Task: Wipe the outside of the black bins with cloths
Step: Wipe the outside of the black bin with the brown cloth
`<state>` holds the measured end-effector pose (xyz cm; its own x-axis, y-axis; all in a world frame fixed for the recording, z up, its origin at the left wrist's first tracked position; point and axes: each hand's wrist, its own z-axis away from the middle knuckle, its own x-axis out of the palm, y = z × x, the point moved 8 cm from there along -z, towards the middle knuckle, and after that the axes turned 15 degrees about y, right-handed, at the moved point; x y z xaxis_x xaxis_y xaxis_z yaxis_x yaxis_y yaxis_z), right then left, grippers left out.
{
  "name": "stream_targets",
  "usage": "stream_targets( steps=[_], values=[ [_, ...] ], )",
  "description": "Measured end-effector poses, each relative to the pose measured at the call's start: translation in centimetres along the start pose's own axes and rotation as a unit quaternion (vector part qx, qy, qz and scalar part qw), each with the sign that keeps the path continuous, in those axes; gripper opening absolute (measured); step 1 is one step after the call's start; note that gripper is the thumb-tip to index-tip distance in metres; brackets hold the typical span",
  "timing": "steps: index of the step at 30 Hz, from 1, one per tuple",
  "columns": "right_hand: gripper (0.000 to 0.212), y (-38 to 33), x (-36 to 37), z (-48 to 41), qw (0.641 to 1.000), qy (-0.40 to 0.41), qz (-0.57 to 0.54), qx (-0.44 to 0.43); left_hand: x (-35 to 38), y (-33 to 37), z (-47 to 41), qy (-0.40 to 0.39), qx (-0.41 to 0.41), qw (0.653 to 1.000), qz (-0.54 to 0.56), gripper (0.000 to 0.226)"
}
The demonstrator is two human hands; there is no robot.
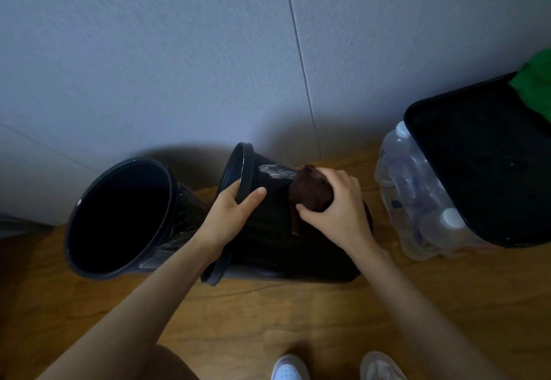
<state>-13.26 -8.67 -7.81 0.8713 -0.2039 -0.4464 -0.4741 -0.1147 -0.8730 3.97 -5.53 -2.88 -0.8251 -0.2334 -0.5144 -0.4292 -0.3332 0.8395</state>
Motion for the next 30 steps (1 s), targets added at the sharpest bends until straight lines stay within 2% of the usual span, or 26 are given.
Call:
stream_targets(
  steps=[5,7,11,14,18,20,24,27,30],
  values=[
    [0.069,-4.5,2.7,2.1,0.997,-0.032,0.009,-0.071,0.3,-0.5,0.1,0.008,-0.004,0.999,0.035,0.016],
    [0.067,-4.4,3.7,2.1,0.997,-0.036,0.025,-0.064,0.1,-0.6,0.2,0.007,-0.013,0.999,0.040,0.017],
    [0.056,-1.4,4.5,0.5,0.998,-0.047,0.029,-0.015,-1.0,-1.7,0.0,0.026,-0.044,0.998,0.031,0.017],
    [0.050,3.1,3.1,-0.6,0.997,-0.025,0.062,0.039,-2.2,-2.7,-0.3,0.054,-0.067,0.996,0.026,0.019],
    [0.049,9.8,-0.1,-0.9,0.986,0.007,0.080,0.149,-2.6,-3.2,-0.4,0.067,-0.077,0.995,0.022,0.018],
    [0.050,11.2,-1.1,-0.3,0.983,0.019,0.074,0.165,-2.5,-3.1,-0.4,0.063,-0.070,0.995,0.017,0.021],
    [0.057,9.4,-1.3,2.2,0.988,0.032,0.083,0.123,-2.5,-3.6,-0.4,0.067,-0.094,0.993,0.038,0.018],
    [0.060,5.5,-0.4,3.5,0.992,0.044,0.116,0.031,-2.4,-3.4,-0.3,0.076,-0.100,0.991,0.040,0.018],
    [0.059,1.6,1.1,4.0,0.995,0.043,0.085,-0.026,-1.9,-2.8,-0.3,0.077,-0.077,0.994,0.021,0.016]
  ],
)
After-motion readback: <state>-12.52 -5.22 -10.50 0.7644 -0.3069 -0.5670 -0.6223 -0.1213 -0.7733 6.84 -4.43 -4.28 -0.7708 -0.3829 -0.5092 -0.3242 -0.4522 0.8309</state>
